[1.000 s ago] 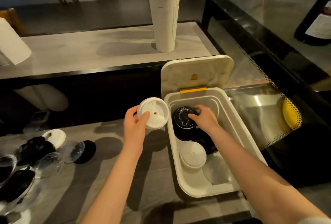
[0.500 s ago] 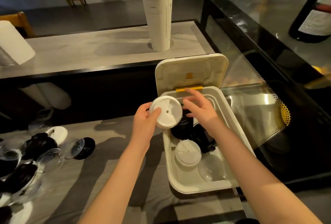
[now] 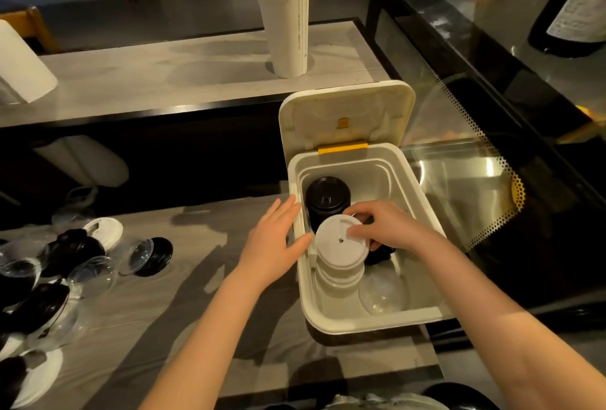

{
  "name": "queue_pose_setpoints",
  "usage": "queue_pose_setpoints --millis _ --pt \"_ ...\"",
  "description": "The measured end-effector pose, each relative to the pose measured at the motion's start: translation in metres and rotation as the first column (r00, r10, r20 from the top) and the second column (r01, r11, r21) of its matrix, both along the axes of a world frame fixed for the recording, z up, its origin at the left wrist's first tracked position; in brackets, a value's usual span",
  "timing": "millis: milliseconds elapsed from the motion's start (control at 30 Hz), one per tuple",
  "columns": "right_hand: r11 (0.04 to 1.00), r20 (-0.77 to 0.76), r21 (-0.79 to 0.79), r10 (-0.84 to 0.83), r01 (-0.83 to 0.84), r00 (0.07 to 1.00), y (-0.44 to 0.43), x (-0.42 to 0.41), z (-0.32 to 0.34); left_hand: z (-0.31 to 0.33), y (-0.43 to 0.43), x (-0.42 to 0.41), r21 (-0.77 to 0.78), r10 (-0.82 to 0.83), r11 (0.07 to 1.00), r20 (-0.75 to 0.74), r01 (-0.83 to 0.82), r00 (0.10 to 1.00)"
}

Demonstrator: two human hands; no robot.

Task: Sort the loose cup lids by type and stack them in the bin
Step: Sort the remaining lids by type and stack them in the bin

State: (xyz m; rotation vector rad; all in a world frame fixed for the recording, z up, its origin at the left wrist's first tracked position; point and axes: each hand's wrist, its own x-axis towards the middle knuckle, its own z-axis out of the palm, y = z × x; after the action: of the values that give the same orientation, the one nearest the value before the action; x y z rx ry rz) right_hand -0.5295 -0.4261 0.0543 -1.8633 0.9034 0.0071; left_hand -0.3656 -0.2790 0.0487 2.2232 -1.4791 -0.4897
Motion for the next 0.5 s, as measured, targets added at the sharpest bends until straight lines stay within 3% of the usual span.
queue_pose_setpoints --millis 167,267,333,433,500 --pt "0.963 -0.265 -0.139 0.19 -0.233 0.945 0.002 0.021 -0.026 -0.002 0.002 0.002 0.004 -0.017 1.0 -0.022 0.017 1.0" --pt "0.844 -0.435 -0.349 0.238 -0.407 0.868 0.005 0.024 -0.034 -0.002 0.003 0.002 -0.002 -0.024 1.0 -0.042 0.024 0.999" --pt "0.791 -0.428 -0.439 0.233 -0.426 0.873 0.008 0.023 -0.029 -0.003 0.002 0.002 -0.014 -0.02 1.0 -0.041 0.02 0.999" --pt "0.729 -0.406 -0.449 0.349 -0.517 0.845 0.011 0.022 -0.022 -0.004 0.002 0.001 -0.017 -0.017 1.0 -0.036 0.017 0.999" --pt "0.629 -0.51 -0.406 0.446 -0.663 0.736 0.016 0.023 -0.021 -0.004 0.002 0.003 -0.01 -0.021 1.0 -0.031 0.021 0.999"
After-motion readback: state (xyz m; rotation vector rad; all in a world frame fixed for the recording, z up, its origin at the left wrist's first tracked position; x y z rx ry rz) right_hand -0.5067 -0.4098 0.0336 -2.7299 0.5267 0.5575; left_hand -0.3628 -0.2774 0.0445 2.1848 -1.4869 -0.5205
